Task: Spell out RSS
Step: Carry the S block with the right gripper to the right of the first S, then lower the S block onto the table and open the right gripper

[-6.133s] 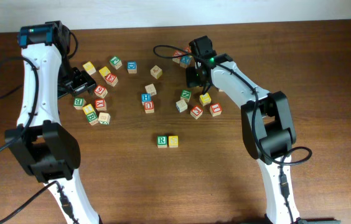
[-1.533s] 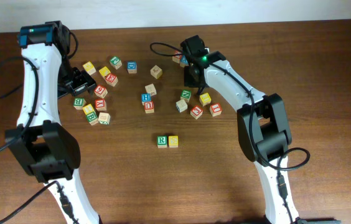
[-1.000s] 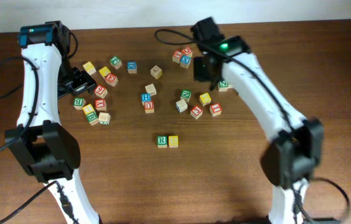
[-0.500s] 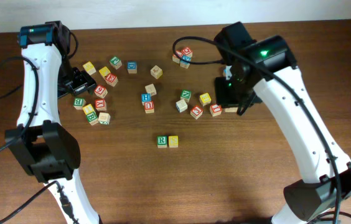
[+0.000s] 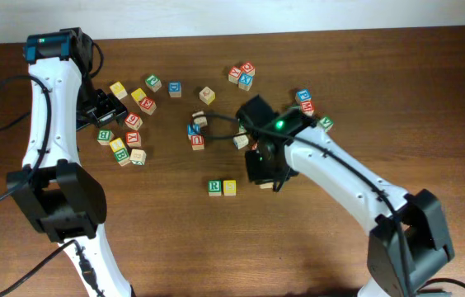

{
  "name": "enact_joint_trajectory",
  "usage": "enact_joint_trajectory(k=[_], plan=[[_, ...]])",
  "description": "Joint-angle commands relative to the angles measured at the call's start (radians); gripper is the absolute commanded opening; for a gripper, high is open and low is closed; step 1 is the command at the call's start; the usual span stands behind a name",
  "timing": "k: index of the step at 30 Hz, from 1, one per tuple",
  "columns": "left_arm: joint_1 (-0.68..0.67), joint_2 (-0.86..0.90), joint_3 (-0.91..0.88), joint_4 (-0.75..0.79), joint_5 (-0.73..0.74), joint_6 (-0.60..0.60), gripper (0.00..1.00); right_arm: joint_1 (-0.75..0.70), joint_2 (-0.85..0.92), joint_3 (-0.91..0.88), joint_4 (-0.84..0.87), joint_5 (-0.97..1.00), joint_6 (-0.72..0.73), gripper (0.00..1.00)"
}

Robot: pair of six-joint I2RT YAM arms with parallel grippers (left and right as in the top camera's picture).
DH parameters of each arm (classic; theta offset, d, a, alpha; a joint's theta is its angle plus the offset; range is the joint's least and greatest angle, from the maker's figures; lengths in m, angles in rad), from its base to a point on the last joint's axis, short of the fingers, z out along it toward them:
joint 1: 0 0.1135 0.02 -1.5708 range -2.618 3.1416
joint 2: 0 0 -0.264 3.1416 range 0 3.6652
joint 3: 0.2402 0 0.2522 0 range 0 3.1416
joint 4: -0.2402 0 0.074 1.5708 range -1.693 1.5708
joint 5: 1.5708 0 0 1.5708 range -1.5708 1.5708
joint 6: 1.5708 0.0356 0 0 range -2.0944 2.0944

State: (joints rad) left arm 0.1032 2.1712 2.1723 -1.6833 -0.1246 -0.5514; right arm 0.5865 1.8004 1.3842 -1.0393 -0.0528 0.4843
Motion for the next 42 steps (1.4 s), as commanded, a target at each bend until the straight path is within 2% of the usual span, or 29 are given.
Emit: enact_joint_trajectory(k=[1,9,12,42], plan=[[-0.002,0.009,0.018,-0.001,-0.011,0.008,0.99,0.023,-0.004,-0.112,0.13,-0.026,0.03,0.27],[-0.002,0.009,0.018,-0.001,-0.011,0.008,0.99,0.062,-0.002,-0.199,0.298,0.007,0.031,0.28],[-0.002,0.009,0.018,-0.001,-0.011,0.008,0.99,0.07,0.009,-0.201,0.304,0.054,0.08,0.28],[-0.002,0.009,0.018,-0.001,-0.011,0.008,0.99,0.11,0.041,-0.231,0.402,0.136,0.127,0.28]])
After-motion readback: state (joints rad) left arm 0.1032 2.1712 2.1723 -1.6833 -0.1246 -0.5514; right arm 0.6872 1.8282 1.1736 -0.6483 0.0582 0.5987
